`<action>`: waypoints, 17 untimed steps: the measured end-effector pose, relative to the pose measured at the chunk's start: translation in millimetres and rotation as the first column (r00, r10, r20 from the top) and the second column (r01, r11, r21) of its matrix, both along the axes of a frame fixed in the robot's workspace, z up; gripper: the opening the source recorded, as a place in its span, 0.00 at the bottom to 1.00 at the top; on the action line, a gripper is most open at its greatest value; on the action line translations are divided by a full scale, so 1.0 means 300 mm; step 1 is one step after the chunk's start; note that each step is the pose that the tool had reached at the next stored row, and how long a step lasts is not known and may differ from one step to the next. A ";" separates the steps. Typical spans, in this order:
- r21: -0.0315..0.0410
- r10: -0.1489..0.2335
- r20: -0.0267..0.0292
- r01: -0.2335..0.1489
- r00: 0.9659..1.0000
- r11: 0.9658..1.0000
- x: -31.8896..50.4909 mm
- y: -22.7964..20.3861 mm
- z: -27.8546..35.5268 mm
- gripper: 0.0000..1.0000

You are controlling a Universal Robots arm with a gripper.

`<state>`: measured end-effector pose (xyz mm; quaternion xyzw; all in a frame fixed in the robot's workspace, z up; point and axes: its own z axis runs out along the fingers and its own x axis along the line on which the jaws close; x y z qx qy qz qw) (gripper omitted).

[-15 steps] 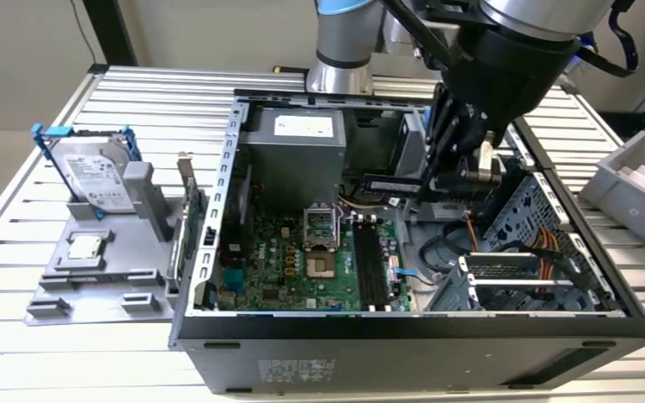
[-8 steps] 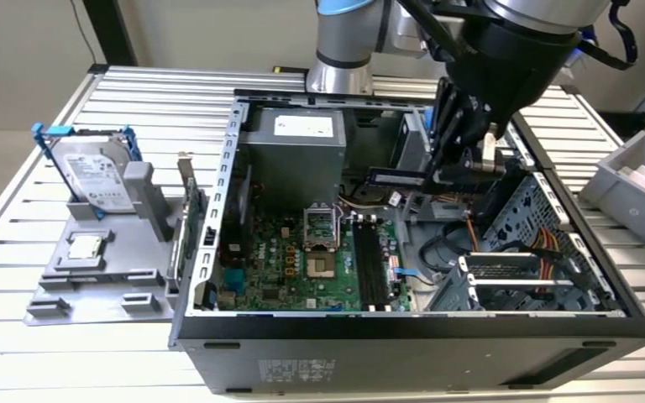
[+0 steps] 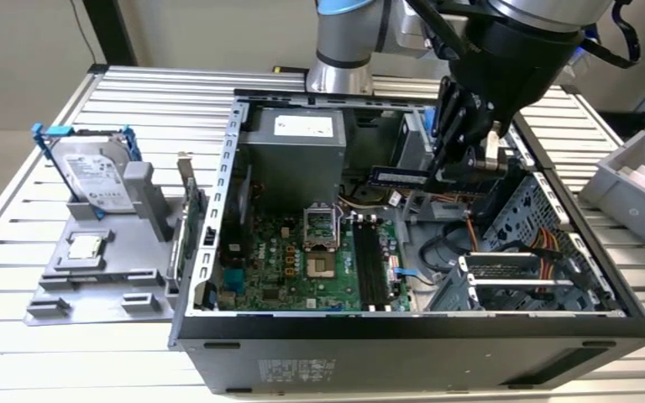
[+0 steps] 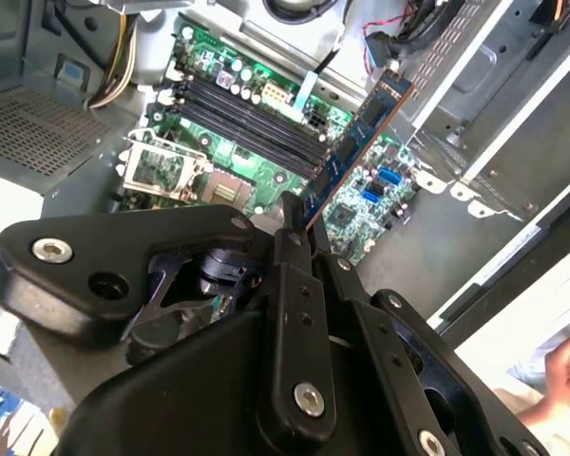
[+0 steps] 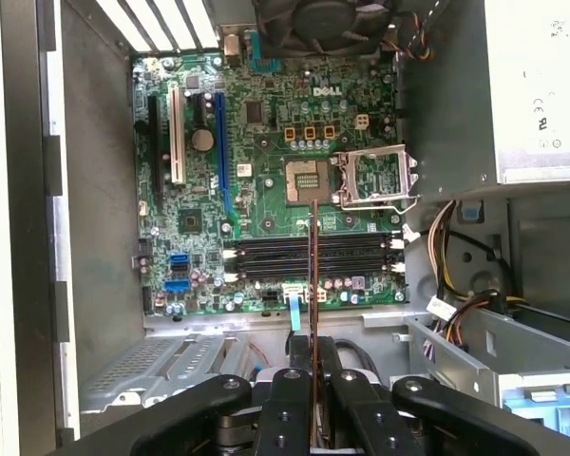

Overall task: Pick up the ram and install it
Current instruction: 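Insert the ram into the slot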

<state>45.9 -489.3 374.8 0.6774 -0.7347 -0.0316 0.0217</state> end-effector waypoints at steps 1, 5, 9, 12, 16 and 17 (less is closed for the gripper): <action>0.000 0.000 0.000 0.000 1.000 1.000 0.000 0.000 0.000 0.00; 0.000 0.000 0.000 0.000 1.000 1.000 0.000 0.000 0.000 0.00; 0.000 0.000 0.000 0.000 1.000 1.000 0.001 0.000 0.000 0.00; 0.000 0.000 0.000 0.000 1.000 1.000 0.001 0.000 0.000 0.00; 0.000 0.000 0.000 0.000 1.000 1.000 0.001 0.000 0.000 0.00; 0.000 0.000 0.000 0.000 1.000 1.000 0.001 0.000 0.000 0.00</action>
